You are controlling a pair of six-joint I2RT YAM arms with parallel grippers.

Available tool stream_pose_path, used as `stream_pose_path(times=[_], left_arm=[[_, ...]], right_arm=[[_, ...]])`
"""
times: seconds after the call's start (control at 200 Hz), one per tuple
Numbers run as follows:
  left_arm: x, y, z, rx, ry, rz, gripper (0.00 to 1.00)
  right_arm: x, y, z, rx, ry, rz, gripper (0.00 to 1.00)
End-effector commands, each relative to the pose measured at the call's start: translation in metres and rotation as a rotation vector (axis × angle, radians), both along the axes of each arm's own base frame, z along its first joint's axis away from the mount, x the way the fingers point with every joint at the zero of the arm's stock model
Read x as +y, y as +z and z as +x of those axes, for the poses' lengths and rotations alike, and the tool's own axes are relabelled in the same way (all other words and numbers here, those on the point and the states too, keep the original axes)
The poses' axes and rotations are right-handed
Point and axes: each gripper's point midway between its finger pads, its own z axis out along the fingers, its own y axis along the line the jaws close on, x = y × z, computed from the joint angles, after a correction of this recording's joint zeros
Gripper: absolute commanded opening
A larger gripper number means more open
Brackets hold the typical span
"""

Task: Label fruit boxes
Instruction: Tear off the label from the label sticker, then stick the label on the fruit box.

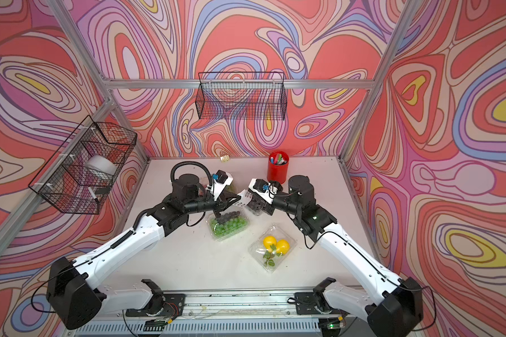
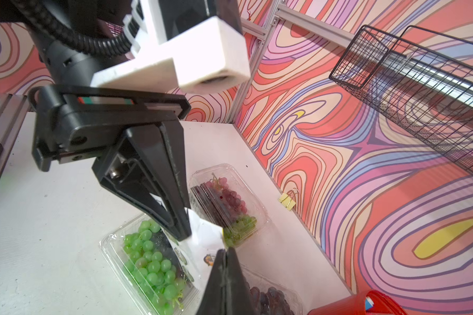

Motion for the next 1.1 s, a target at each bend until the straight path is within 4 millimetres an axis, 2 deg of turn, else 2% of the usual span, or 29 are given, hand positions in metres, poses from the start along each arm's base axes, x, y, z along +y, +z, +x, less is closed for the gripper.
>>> stream_pose_path(times=[0.0, 0.361, 0.426, 0.596, 0.686, 0.806, 0.906, 1.092], left_arm=[[-0.001, 0.009, 0.0, -0.02, 0.001, -0.001, 0.0], [-0.001, 0.007, 0.002, -0.012, 0.008, 0.006, 0.0], [0.0, 0.005, 0.004, -0.007, 0.023, 0.016, 0.0], [0.004, -0.006, 0.011, 0.021, 0.07, 0.044, 0.0], [0.006, -0.012, 0.016, 0.056, 0.111, 0.042, 0.0], [0.012, -0.026, 0.026, 0.116, 0.186, 0.09, 0.0], [0.019, -0.038, 0.034, 0.154, 0.227, 0.138, 0.0], [0.044, -0.046, 0.057, 0.244, 0.341, 0.103, 0.0]], right_arm=[[-0.002, -0.004, -0.006, 0.006, 0.003, -0.009, 0.0], [-0.009, -0.009, -0.01, 0.047, -0.026, -0.031, 0.0], [-0.013, -0.018, -0.013, 0.107, -0.046, -0.057, 0.0], [-0.039, -0.049, -0.009, 0.355, -0.237, -0.123, 0.0], [-0.05, -0.061, -0.002, 0.428, -0.332, -0.155, 0.0], [-0.051, -0.077, 0.014, 0.498, -0.402, -0.2, 0.0], [-0.047, -0.091, 0.031, 0.536, -0.434, -0.24, 0.0], [-0.038, -0.114, 0.067, 0.568, -0.482, -0.305, 0.0]])
